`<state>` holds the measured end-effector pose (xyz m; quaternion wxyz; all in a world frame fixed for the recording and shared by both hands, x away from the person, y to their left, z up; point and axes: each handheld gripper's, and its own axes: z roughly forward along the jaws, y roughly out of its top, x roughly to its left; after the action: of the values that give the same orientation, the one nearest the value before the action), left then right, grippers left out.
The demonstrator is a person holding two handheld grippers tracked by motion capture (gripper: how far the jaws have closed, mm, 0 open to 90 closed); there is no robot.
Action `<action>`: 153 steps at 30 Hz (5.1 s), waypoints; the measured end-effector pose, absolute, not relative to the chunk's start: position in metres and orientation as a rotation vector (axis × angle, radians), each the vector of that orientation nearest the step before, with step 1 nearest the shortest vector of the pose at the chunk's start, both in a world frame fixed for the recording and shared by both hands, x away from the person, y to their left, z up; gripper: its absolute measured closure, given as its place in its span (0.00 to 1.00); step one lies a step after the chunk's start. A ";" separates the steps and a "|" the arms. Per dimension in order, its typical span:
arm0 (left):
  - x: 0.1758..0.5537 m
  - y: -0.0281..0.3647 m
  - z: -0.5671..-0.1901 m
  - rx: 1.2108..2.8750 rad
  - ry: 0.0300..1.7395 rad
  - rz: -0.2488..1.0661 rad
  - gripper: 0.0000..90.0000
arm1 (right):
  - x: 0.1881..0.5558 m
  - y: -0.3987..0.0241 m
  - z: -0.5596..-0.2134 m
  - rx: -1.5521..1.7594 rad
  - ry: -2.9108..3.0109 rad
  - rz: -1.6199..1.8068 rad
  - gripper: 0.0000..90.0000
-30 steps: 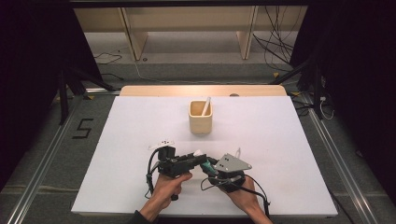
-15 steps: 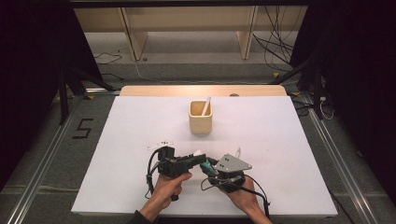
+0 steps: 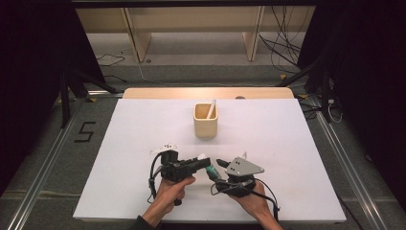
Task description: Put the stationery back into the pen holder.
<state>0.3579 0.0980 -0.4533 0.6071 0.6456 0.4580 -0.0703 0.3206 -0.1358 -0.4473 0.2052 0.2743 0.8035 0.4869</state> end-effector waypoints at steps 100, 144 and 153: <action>0.504 0.082 -0.376 1.577 1.129 0.416 0.72 | 0.299 -0.213 -0.459 1.006 2.205 1.396 0.24; 0.515 0.070 -0.395 1.739 1.137 0.456 0.71 | 0.298 -0.211 -0.460 0.993 2.218 1.398 0.24; 0.516 0.068 -0.397 1.762 1.142 0.453 0.70 | 0.297 -0.211 -0.460 0.992 2.221 1.400 0.24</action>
<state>0.5156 0.0683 -0.3970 0.4766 0.7212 0.4674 0.1853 0.2974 -0.2111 -0.4602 0.1666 0.3486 0.7803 0.4918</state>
